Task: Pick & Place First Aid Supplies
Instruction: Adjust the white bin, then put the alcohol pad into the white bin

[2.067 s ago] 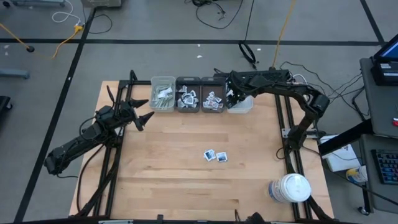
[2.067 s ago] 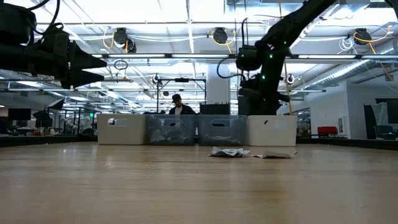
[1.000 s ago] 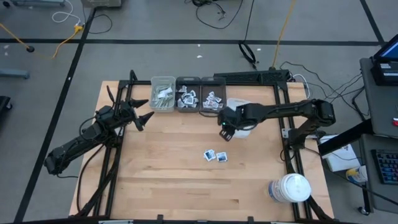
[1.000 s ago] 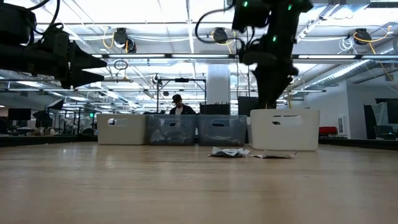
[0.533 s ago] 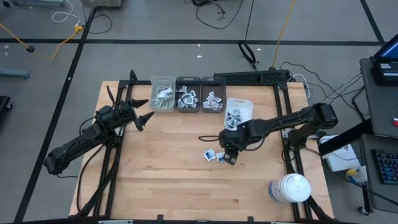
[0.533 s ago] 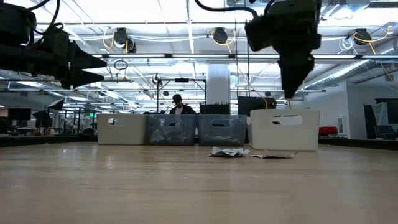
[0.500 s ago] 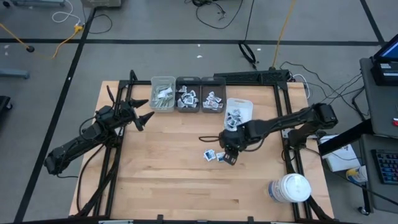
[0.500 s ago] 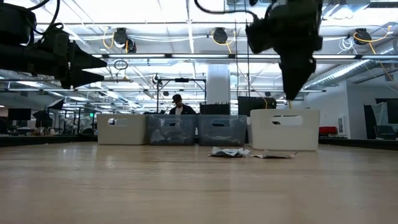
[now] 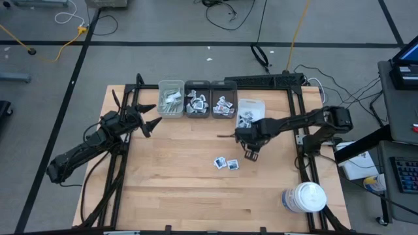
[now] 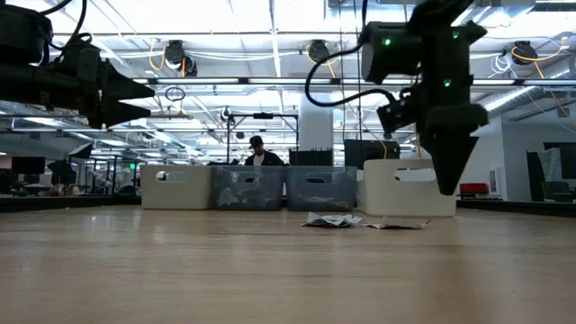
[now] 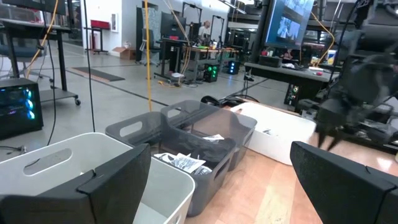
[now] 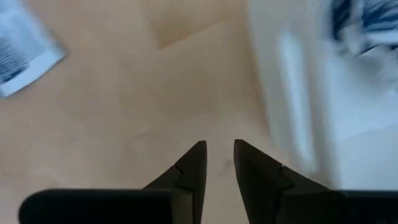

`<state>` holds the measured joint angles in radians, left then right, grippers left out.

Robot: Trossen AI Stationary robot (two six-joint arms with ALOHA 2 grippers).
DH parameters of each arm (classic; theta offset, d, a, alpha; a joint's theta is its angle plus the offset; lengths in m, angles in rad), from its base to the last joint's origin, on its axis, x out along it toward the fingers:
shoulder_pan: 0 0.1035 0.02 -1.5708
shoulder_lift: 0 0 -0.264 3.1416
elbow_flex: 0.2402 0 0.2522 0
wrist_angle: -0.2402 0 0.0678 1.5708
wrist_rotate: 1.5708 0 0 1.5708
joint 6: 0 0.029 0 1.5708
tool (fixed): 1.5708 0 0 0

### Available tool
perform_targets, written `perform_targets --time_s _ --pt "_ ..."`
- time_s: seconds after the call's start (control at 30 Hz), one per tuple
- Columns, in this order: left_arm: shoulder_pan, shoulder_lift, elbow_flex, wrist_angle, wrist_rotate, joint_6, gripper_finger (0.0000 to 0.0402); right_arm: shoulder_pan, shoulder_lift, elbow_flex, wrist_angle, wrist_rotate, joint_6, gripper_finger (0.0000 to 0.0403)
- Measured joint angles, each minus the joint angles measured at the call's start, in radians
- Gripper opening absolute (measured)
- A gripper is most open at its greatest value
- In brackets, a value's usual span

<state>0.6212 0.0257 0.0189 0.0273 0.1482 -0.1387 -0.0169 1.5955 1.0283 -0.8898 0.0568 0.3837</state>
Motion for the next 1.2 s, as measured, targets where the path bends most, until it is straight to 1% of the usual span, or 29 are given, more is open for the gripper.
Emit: perform_targets --time_s 0.1,0.27,0.43,0.5,0.6,0.67,0.7,0.77,0.83,0.93,1.0,1.2 --pt "0.000 0.000 0.000 0.000 0.000 0.000 0.0392 -0.057 0.000 -0.001 0.004 0.035 -0.071 0.0071" --pt "0.000 0.000 0.000 0.000 0.000 0.000 0.0392 -0.153 0.000 -0.001 0.036 0.149 -0.206 0.0065" --pt "0.000 0.000 0.000 0.000 0.000 0.000 0.0392 -0.241 0.000 -0.001 0.088 0.155 -0.239 0.0064" --pt "0.000 0.000 0.000 0.000 0.000 0.000 0.0392 -0.258 0.000 -0.001 0.120 0.159 -0.239 0.0061" --pt "0.000 0.000 0.000 0.000 0.000 0.000 0.0392 -0.274 0.000 -0.002 0.171 0.202 -0.240 0.0056" --pt "0.000 0.000 0.000 0.000 0.000 0.000 0.0392 -0.282 0.000 -0.002 0.179 0.197 -0.237 0.0054" --pt "0.000 0.000 0.000 0.000 0.000 0.000 0.0392 -0.284 0.000 -0.001 0.178 0.175 -0.229 0.0054" --pt "0.000 0.000 0.000 0.000 0.000 0.000 0.0392 -0.279 0.000 -0.002 0.170 0.115 -0.196 0.0054" --pt "0.000 0.000 0.000 0.000 0.000 0.000 0.0392 -0.256 0.000 0.000 0.172 0.077 -0.133 0.0054" --pt "0.000 0.000 0.000 0.000 0.000 0.000 0.0392 -0.206 0.000 0.027 0.149 0.073 -0.026 0.0059" --pt "0.000 0.000 0.000 0.000 0.000 0.000 0.0392 -0.169 0.000 0.056 0.127 0.072 0.035 0.0069" --pt "0.000 0.000 0.000 0.000 0.000 0.000 0.0392 -0.048 0.000 0.174 0.037 0.069 0.195 0.0119"
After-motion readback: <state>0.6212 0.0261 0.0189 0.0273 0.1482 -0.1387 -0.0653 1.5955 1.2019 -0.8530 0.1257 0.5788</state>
